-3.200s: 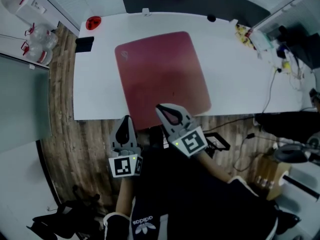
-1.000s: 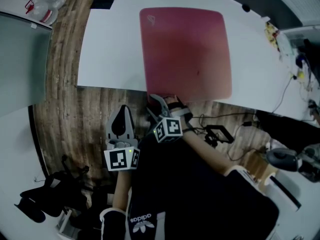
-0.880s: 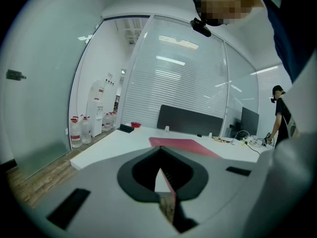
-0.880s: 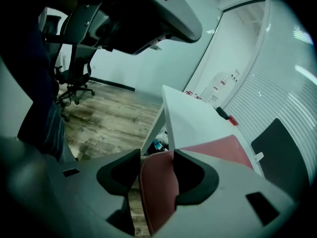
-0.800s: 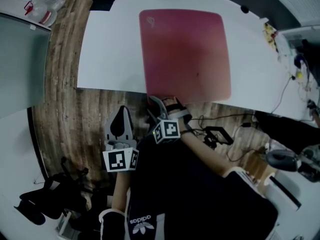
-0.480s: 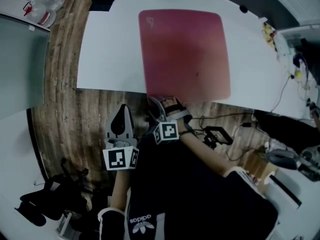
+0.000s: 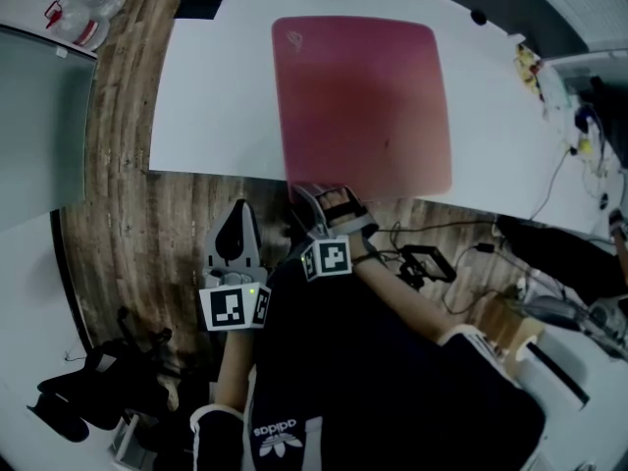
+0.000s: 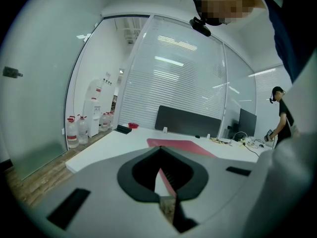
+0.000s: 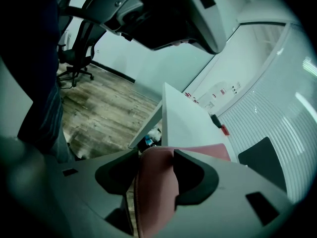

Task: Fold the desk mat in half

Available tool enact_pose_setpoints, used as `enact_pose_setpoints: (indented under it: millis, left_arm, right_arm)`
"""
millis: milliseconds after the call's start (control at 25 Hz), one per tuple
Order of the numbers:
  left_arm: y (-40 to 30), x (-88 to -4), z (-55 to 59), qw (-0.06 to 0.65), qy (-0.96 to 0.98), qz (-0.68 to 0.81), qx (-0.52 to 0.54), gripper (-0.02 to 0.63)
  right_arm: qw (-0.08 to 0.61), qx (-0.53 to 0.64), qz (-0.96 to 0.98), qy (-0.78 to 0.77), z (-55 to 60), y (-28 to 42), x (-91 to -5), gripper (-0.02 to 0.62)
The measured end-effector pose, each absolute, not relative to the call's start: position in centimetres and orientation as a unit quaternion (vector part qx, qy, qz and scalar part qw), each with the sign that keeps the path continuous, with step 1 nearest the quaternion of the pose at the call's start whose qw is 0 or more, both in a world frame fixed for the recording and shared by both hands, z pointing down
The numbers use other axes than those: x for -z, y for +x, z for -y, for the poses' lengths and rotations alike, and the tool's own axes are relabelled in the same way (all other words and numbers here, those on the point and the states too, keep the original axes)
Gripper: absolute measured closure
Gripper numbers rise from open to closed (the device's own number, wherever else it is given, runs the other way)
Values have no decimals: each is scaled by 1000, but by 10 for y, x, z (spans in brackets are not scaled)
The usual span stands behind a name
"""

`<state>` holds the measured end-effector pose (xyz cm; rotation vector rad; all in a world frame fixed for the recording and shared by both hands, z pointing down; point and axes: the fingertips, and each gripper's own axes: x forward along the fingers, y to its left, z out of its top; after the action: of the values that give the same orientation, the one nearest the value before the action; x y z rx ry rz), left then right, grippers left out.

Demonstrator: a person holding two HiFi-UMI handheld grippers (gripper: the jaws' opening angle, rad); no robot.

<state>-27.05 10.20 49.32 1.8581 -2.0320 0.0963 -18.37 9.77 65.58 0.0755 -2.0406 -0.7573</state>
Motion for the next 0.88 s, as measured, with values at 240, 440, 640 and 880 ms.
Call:
enact_pose_setpoints:
  millis: [240,440,640,880]
  left_arm:
    - [-273,-495,-102,195,661,725,-27,603]
    - [-269,-494,-96,194,667,719,-26,603]
    - [-266,-492,-91,191,675,712,-28,603]
    - [-264,-488,-83,185,681,708,-27,603]
  right_arm:
    - [428,224,875,46,-97,-187,-638,411]
    - [406,169,896,69,-89,-186,-623,455]
    - [378,121,912,107,-73,-187,-604,507]
    - [362,92,919,124,-58,-187,-593,529]
